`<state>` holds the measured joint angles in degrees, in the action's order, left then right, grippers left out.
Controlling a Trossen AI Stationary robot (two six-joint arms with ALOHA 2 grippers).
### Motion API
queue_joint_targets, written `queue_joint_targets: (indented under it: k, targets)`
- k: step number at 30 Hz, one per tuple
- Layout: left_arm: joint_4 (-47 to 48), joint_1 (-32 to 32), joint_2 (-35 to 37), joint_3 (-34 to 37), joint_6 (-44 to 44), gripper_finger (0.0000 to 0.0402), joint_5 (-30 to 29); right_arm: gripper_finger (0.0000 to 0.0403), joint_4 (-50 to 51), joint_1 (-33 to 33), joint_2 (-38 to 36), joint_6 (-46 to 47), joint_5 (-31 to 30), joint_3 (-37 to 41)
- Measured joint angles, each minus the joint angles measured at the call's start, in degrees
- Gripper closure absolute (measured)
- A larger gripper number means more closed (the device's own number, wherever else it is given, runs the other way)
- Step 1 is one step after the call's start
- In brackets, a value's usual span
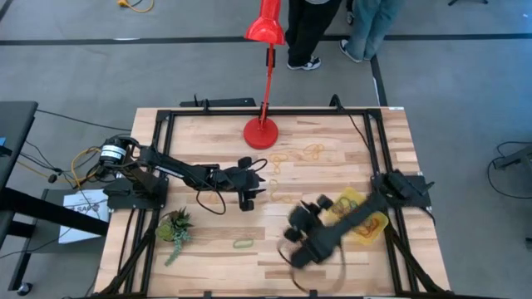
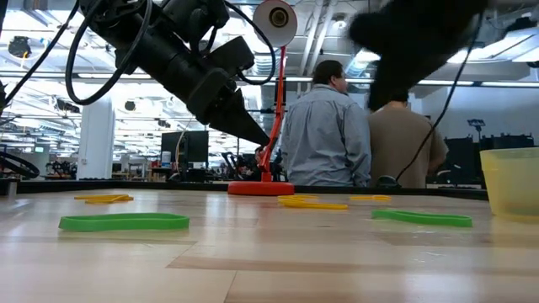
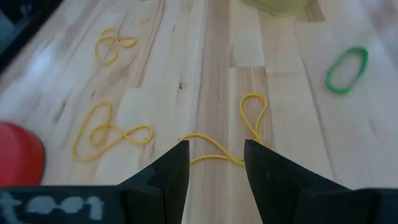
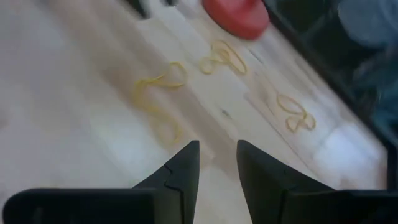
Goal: Pick and place rubber bands into bin
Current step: Put the yellow rubber band into the container
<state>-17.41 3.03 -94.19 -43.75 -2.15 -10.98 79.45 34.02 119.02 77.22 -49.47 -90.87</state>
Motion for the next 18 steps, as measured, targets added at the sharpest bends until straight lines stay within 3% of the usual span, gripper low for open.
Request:
queue_joint_targets:
  k: [3, 7, 12, 16, 18]
  targets:
    - [0.15, -0.12, 0.0, 0.0, 5.55, 0.0257, 0.06, 0.0301, -4.69, -5.81, 0.0, -6.88, 2.39, 0.0]
    - [3.33, -0.53, 0.06, -0.02, 7.3, 0.0257, 0.04, 0.0301, -10.27, -8.95, -0.01, -18.45, -6.28, -0.77]
    - [10.35, -0.55, 3.61, 0.02, 7.08, 0.0257, -1.34, 0.0301, -0.45, -9.43, -6.15, -18.83, -17.82, -2.28]
    - [15.45, -0.52, 11.23, 0.02, 2.69, 0.0257, -4.96, 0.0301, 10.12, -9.51, -15.88, -18.84, -20.37, -2.2]
    - [17.07, -0.52, 16.12, 0.0, 0.6, 0.0257, -9.08, 0.0301, 10.08, -10.17, -22.55, -22.82, -20.66, -1.81]
